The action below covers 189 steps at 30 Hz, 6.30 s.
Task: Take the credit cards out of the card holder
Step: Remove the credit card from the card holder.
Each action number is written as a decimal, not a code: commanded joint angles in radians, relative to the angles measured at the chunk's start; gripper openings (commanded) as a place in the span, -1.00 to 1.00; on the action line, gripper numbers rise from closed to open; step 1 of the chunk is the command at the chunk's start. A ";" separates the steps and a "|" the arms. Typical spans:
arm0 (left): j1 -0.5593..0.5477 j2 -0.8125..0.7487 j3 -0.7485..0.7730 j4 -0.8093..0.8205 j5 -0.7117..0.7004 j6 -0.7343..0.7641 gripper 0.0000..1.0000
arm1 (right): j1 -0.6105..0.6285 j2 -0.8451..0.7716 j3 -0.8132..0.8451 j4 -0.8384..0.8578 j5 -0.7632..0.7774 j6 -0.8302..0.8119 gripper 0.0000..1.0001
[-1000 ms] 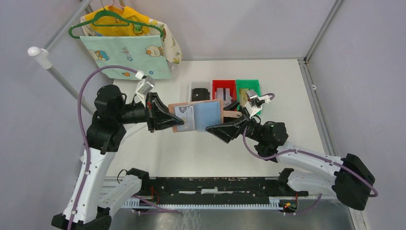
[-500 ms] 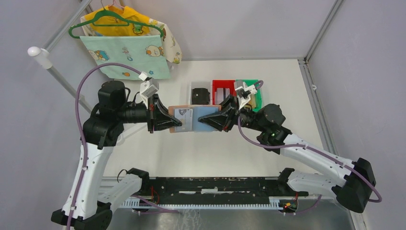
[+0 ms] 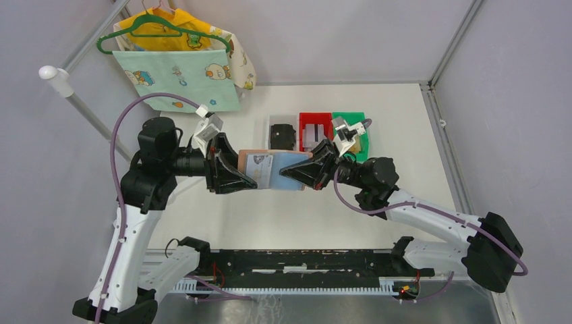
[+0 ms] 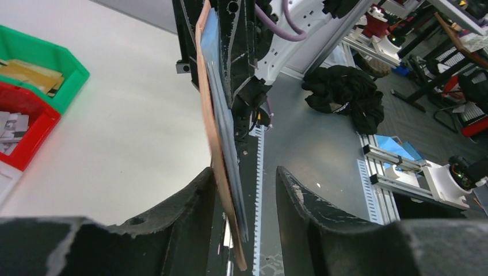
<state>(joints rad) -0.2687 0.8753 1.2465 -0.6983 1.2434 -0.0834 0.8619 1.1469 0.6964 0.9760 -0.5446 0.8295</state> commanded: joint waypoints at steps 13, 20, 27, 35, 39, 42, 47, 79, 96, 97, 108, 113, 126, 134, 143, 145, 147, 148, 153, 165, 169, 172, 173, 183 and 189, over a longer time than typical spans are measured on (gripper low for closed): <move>-0.002 0.024 0.032 0.112 0.150 -0.133 -0.04 | 0.053 0.022 -0.006 0.343 -0.012 0.084 -1.00; -0.002 0.030 0.043 0.112 0.191 -0.126 -0.17 | 0.065 0.039 0.009 0.343 -0.039 0.079 -1.00; -0.001 0.032 0.041 0.113 0.209 -0.126 -0.57 | 0.074 0.059 0.018 0.349 -0.053 0.085 -0.99; -0.001 0.038 0.063 0.006 0.160 -0.029 -0.92 | -0.007 -0.047 -0.010 0.173 -0.014 0.064 0.09; -0.001 0.056 0.088 -0.099 0.001 0.104 -0.96 | -0.082 -0.172 0.004 -0.086 0.081 -0.023 0.28; 0.000 0.058 0.084 -0.122 -0.145 0.147 -0.96 | -0.100 -0.277 0.021 -0.294 0.221 -0.128 0.20; -0.001 0.055 0.060 -0.102 -0.239 0.137 -0.97 | -0.100 -0.285 0.041 -0.274 0.133 -0.064 0.13; -0.001 0.051 0.042 -0.089 -0.139 0.086 -0.96 | 0.034 0.100 0.111 -0.023 -0.016 0.087 0.18; -0.001 0.073 0.033 -0.122 -0.071 0.076 -0.96 | 0.051 0.197 0.177 0.089 -0.007 0.162 -0.30; -0.001 0.074 0.032 -0.122 -0.098 0.077 -0.96 | 0.057 0.196 0.193 -0.005 0.030 0.127 -0.37; -0.003 0.081 0.018 -0.113 -0.196 0.074 -0.86 | 0.093 0.205 0.199 -0.074 0.175 0.072 -0.95; -0.002 0.089 0.032 -0.115 -0.164 0.061 -0.80 | 0.092 0.191 0.101 0.217 0.105 0.165 -1.00; -0.001 0.112 0.072 -0.116 0.050 -0.015 -0.57 | 0.085 0.189 -0.030 0.551 0.053 0.306 -1.00; -0.001 0.108 0.074 -0.115 0.012 -0.019 -0.65 | 0.081 0.150 -0.023 0.412 0.065 0.229 -0.68; -0.001 0.102 0.068 -0.116 -0.002 -0.010 -0.69 | 0.120 0.102 0.081 -0.054 0.227 -0.006 -0.23; -0.002 0.100 0.067 -0.116 0.003 -0.008 -0.69 | 0.128 0.107 0.092 -0.096 0.260 -0.016 -0.26; -0.001 0.101 0.067 -0.116 0.009 -0.008 -0.69 | 0.139 0.115 0.096 -0.111 0.292 -0.019 -0.29; 0.000 0.103 0.065 -0.116 0.013 -0.007 -0.69 | 0.144 0.117 0.096 -0.114 0.306 -0.022 -0.31; -0.002 0.110 0.064 -0.116 0.037 -0.004 -0.62 | 0.157 0.136 0.105 -0.067 0.305 -0.010 -0.67; -0.002 0.115 0.085 -0.146 0.171 0.018 -0.64 | 0.154 0.097 0.003 0.100 0.273 0.051 -1.00; 0.000 0.120 0.111 -0.174 0.213 0.033 -0.42 | 0.152 0.066 -0.030 0.081 0.299 0.039 -1.00; -0.001 0.118 0.123 -0.176 0.245 0.042 -0.30 | 0.147 0.053 -0.047 0.066 0.307 0.039 -1.00; 0.000 0.116 0.125 -0.176 0.253 0.046 -0.28 | 0.147 0.051 -0.047 0.064 0.307 0.040 -1.00; -0.001 0.111 0.124 -0.185 0.197 0.066 -0.96 | 0.147 0.066 -0.027 0.097 0.261 0.067 -0.47; -0.002 0.109 0.133 -0.185 0.176 0.063 -0.96 | 0.143 0.062 -0.055 0.162 0.244 0.107 -0.24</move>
<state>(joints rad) -0.2558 1.0069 1.3247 -0.8890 1.3514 -0.0322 1.0180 1.1999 0.6556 1.0996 -0.3122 0.9192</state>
